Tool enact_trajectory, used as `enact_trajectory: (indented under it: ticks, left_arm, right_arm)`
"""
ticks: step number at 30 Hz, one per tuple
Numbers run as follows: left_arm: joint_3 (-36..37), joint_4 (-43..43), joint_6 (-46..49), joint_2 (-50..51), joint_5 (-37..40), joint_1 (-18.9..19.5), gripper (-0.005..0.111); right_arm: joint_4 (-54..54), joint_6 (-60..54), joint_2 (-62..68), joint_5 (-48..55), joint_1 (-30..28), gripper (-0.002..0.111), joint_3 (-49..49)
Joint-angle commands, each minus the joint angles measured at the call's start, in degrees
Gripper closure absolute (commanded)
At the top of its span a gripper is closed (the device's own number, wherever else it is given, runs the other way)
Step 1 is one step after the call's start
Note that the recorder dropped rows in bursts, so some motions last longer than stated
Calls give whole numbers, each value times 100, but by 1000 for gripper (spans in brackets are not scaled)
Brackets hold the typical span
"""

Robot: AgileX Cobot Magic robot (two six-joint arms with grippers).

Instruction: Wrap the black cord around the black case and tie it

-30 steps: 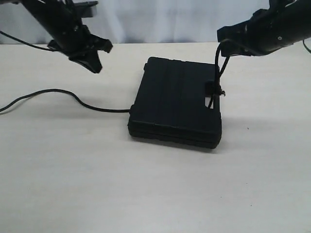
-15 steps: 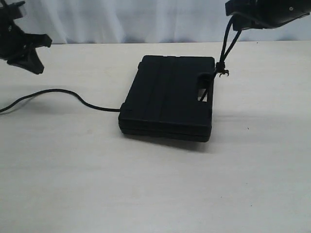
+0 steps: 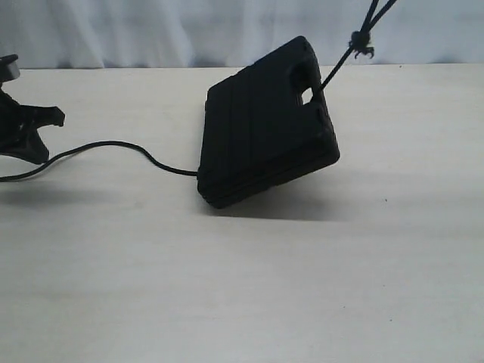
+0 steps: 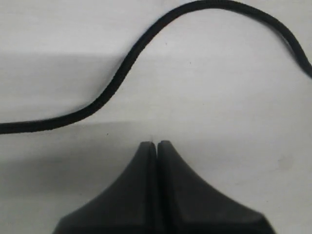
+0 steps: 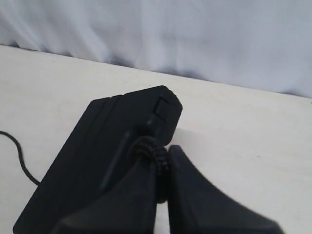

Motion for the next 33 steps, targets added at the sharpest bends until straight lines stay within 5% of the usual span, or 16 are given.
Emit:
enact_trajectory:
  ticks: [1, 8, 14, 24, 33]
  left_arm:
    - [96, -117, 19, -69, -62, 3, 107]
    - [107, -104, 19, -57, 73, 3, 107]
    - [107, 237, -329, 56, 190, 28, 106]
    - [-463, 1577, -2521, 35, 835, 113, 69]
    - [-463, 326, -4393, 627, 597, 113, 55]
  right_arm:
    - [-123, 62, 46, 5, 2, 104, 211]
    - [-1685, 1175, 120, 16, 2, 104, 714]
    - [-1532, 1251, 133, -89, 2, 104, 832]
    - [-1149, 897, 312, -279, 2, 104, 982]
    - [-473, 244, 383, -268, 2, 104, 982]
